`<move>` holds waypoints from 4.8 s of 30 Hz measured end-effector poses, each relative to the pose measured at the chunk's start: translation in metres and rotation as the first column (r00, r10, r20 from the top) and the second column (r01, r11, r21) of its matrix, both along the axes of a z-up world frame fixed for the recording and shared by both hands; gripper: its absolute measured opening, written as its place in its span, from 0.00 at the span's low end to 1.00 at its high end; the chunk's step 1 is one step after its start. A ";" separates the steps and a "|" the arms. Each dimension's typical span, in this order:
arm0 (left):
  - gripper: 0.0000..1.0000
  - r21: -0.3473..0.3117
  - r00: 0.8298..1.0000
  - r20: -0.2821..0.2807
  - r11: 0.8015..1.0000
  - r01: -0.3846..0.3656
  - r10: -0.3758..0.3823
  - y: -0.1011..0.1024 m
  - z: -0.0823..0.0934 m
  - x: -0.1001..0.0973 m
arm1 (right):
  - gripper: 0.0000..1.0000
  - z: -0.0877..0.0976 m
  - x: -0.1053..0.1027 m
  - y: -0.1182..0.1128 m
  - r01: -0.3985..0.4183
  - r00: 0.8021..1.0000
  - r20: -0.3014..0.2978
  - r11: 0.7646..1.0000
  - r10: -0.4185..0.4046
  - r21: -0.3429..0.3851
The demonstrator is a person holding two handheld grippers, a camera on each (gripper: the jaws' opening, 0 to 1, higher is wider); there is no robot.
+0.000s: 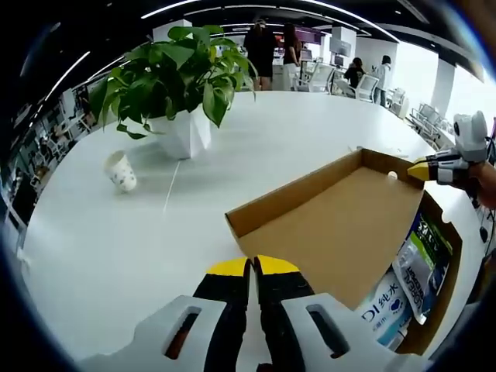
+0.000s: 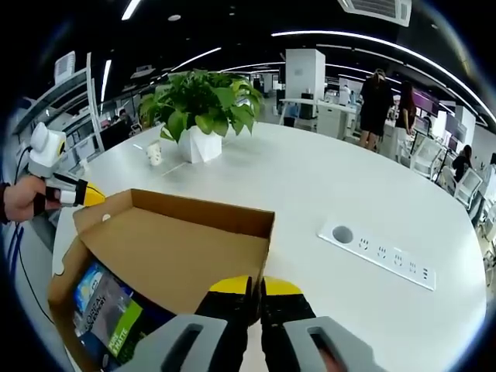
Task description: Operate the shoe box by opening the lid, removing the specified soft item, and placing it in the target area until the item is outside and the box remains undamaged.
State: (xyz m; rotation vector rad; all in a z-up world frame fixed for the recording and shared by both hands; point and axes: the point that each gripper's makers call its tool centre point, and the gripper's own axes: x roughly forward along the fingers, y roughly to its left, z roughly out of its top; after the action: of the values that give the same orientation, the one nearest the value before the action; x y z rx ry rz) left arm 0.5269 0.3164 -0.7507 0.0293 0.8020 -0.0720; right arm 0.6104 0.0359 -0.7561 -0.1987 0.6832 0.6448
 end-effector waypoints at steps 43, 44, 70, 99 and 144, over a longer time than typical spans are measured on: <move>0.00 -0.053 1.000 -0.003 0.999 -0.006 0.006 0.000 -0.003 -0.004 | 0.05 -0.007 -0.016 -0.007 0.014 0.999 -0.041 1.000 -0.015 -0.022; 0.00 -0.055 1.000 -0.001 0.998 -0.011 0.011 0.001 -0.003 -0.005 | 0.05 -0.007 -0.017 -0.008 0.015 0.999 -0.042 1.000 -0.016 -0.019; 0.08 -0.101 0.996 0.087 0.995 0.024 -0.016 -0.013 0.029 -0.027 | 0.18 0.024 -0.039 -0.029 0.025 1.000 -0.007 0.999 -0.025 0.040; 0.23 -0.143 0.967 0.176 0.967 0.209 -0.183 -0.061 0.047 -0.066 | 0.29 0.041 -0.093 -0.055 0.008 1.000 0.004 0.992 -0.009 0.123; 0.32 -0.234 0.951 0.112 0.923 0.307 -0.288 -0.140 0.020 -0.120 | 0.30 0.023 -0.166 -0.052 -0.029 1.000 -0.007 0.982 0.031 0.186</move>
State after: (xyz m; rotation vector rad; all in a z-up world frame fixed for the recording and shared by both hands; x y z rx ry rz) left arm 0.4070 0.1766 -0.7304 -0.0833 0.7028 -0.4583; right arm 0.4441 -0.0165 -0.7332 -0.0329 0.6261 0.7345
